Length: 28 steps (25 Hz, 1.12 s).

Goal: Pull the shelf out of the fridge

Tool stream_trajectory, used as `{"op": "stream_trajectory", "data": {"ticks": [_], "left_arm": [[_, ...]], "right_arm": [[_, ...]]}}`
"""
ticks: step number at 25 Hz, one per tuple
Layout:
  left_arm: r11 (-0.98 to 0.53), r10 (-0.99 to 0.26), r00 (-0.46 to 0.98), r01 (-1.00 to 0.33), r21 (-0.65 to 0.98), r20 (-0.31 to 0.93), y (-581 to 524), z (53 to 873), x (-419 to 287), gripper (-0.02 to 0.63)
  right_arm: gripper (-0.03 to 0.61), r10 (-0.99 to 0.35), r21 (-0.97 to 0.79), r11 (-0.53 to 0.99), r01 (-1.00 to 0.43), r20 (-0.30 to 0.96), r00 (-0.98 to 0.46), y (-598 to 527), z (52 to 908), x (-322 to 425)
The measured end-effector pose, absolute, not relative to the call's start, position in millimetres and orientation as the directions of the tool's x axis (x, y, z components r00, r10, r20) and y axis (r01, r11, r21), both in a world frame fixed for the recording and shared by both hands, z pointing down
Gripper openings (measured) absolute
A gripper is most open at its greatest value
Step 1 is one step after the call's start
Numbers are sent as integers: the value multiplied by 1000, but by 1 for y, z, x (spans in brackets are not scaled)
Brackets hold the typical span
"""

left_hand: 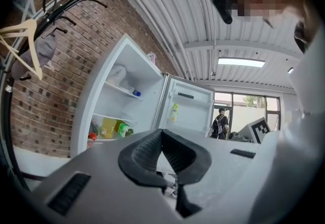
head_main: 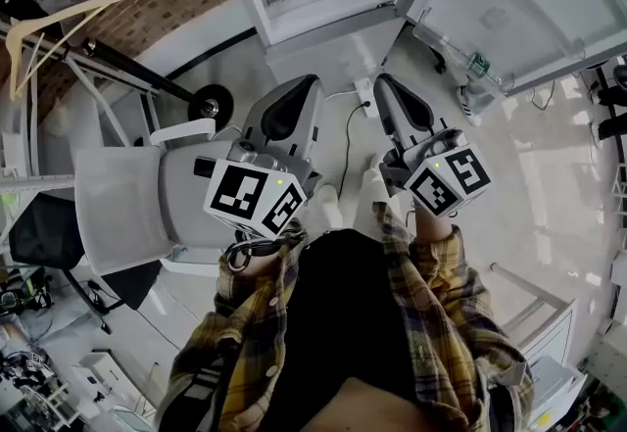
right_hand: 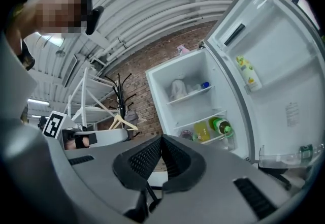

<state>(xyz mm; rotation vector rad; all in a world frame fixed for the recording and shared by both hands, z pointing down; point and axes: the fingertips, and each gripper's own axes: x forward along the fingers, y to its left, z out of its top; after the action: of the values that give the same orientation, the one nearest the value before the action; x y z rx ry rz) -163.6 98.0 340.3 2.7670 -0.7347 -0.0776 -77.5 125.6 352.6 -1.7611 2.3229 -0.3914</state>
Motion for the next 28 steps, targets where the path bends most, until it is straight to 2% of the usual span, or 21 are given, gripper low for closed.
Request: {"op": "stream_trajectory", "data": {"ticks": [9, 17, 28], "left_arm": [[-793, -563, 827, -540, 283, 1, 56, 342, -128, 5], [-755, -620, 784, -589, 288, -23, 20, 326, -60, 4], [-648, -743, 669, -712, 271, -18, -7, 324, -7, 4]], "right_arm": [[18, -947, -331, 298, -895, 14, -321, 80, 359, -30], [18, -923, -308, 361, -880, 19, -385, 44, 343, 41], [18, -858, -302, 486, -820, 17, -514, 16, 349, 105]]}}
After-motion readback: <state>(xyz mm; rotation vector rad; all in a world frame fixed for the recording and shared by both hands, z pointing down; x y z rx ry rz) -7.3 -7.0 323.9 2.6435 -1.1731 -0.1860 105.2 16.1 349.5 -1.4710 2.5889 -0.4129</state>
